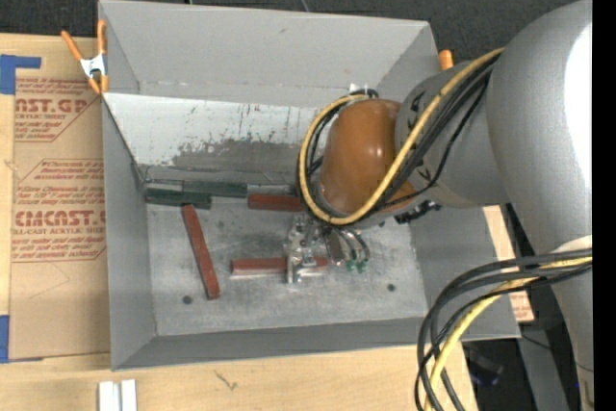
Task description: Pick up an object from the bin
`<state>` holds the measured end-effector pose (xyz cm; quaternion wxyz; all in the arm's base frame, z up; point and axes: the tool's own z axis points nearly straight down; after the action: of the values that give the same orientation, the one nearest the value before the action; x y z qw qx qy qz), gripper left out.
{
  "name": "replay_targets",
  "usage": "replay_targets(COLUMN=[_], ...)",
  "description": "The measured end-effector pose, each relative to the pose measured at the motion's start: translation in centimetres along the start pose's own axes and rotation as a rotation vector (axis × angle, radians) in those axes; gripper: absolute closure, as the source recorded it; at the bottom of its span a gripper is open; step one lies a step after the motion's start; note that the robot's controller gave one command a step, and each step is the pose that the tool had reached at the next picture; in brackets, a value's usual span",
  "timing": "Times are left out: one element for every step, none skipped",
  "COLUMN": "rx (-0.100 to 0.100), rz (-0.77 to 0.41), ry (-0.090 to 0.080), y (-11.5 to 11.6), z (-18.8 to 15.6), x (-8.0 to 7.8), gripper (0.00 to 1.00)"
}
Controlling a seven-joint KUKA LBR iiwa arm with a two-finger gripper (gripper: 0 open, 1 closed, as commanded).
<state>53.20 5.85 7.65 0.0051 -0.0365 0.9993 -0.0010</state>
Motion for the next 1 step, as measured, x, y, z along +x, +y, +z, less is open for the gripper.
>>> replay_targets(rx=[0.0], rz=[0.0], ry=[0.0], y=[0.0], z=[0.0], x=[0.0], gripper=[1.0])
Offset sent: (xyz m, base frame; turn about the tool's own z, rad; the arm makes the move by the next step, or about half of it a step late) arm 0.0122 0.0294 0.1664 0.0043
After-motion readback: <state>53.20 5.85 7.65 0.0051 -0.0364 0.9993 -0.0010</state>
